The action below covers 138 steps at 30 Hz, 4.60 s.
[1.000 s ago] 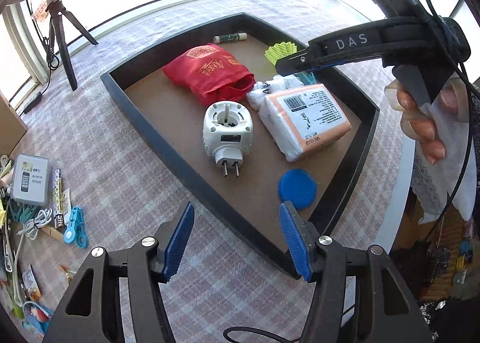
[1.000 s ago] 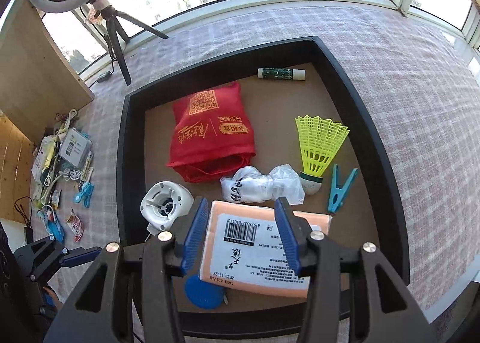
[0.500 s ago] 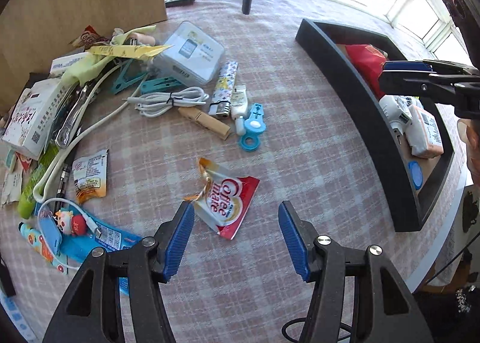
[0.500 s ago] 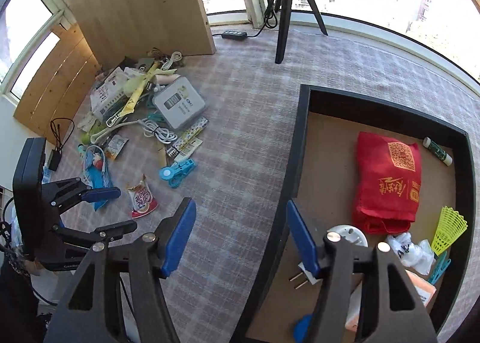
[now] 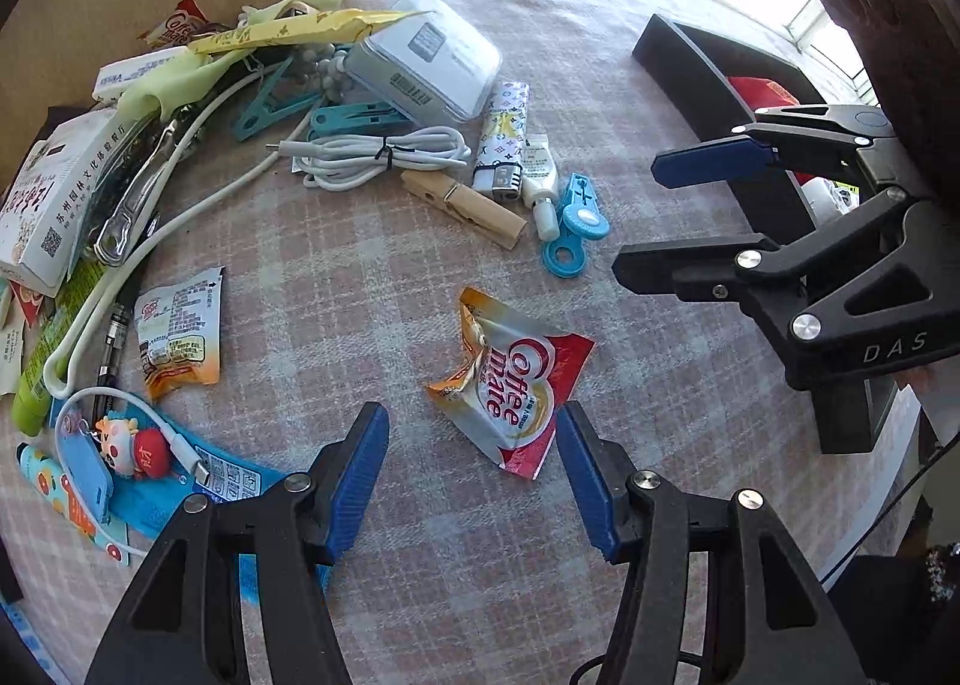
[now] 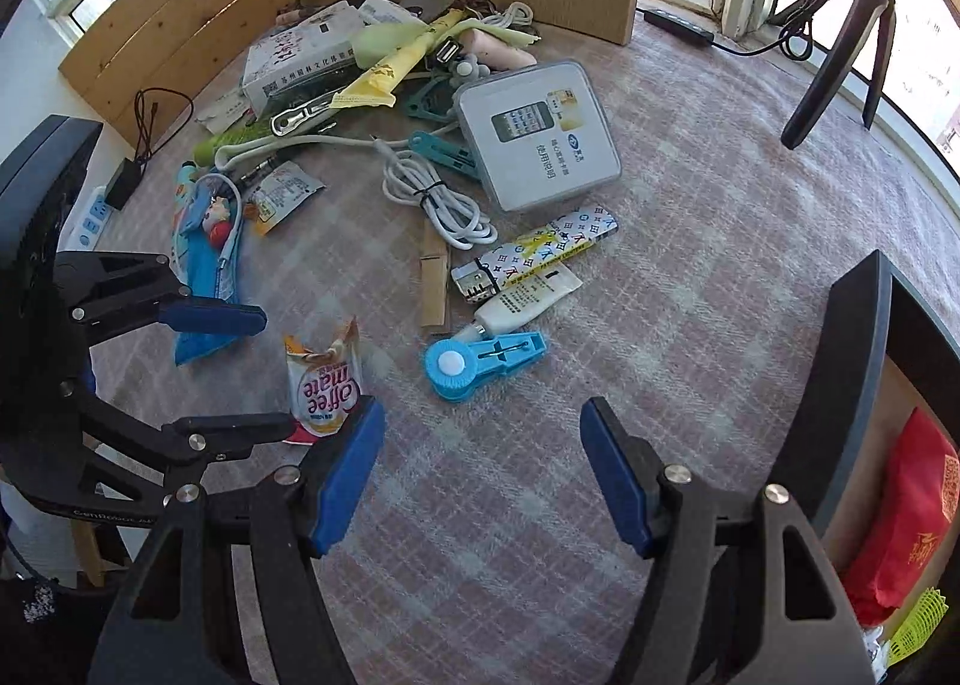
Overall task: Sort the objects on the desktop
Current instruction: 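Move both grippers back to the pile toward the coffee packet and blue clip, then grasp the Coffee-mate packet with the left gripper while the right grasps the blue round clip, then carry the packet and clip into the tray and release both, then move the right gripper to the white phone-printed box and grasp it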
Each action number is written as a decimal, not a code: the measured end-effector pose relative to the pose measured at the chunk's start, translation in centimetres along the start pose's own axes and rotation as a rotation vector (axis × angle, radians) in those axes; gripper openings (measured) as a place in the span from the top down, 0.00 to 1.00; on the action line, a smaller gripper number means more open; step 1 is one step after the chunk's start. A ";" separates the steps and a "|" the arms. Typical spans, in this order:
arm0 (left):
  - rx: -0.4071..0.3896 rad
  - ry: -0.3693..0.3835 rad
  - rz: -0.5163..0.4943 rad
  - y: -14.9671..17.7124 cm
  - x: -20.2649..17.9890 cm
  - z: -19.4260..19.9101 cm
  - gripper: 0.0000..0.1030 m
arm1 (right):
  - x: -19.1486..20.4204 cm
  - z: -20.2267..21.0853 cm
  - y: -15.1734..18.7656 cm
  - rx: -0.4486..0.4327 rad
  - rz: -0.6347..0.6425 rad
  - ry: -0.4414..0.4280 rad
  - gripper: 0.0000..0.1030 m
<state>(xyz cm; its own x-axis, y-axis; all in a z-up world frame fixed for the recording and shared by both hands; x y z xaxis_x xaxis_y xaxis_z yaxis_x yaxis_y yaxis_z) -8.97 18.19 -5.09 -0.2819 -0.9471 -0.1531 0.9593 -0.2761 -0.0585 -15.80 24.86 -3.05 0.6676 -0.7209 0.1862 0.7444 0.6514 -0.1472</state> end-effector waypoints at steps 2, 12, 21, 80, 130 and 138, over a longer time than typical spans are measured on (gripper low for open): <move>0.002 0.012 0.003 -0.3 -0.2 -0.4 0.47 | 0.1 -0.4 -0.3 0.000 0.013 -0.004 0.35; 0.010 0.013 0.002 -1.0 -0.3 -1.3 0.75 | 0.0 -2.7 -1.4 0.013 0.032 0.003 0.35; -0.008 0.049 0.018 -1.0 -0.3 -1.2 0.84 | -0.3 -2.3 -1.6 -0.028 0.042 -0.032 0.42; -0.062 0.115 -0.558 -5.6 -31.3 3.9 0.87 | -24.6 14.8 22.3 -0.179 -0.656 0.237 0.53; -0.241 0.002 0.148 -6.4 -1.5 9.1 0.48 | -10.2 9.7 -2.2 -0.159 -0.186 0.074 0.39; -0.240 0.030 0.227 -7.3 -0.6 5.7 0.53 | -8.5 4.9 -8.8 -0.127 -0.137 0.000 0.52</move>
<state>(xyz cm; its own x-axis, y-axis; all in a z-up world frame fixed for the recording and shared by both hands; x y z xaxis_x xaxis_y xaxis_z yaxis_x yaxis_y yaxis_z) -15.78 19.81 1.06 -0.0651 -0.9739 -0.2173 0.9684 -0.0091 -0.2494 -28.10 26.42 1.47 0.5597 -0.8009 0.2130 0.8244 0.5118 -0.2418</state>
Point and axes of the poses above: each gripper's, at about its wrist camera, not at the fingertips, and z roughly against the way its jaws point, x to its left, y to its underside, the point moved 9 cm from there along -z, roughly the way its jaws point, and after that the axes turned 11 degrees about x, right-handed, at the moved point
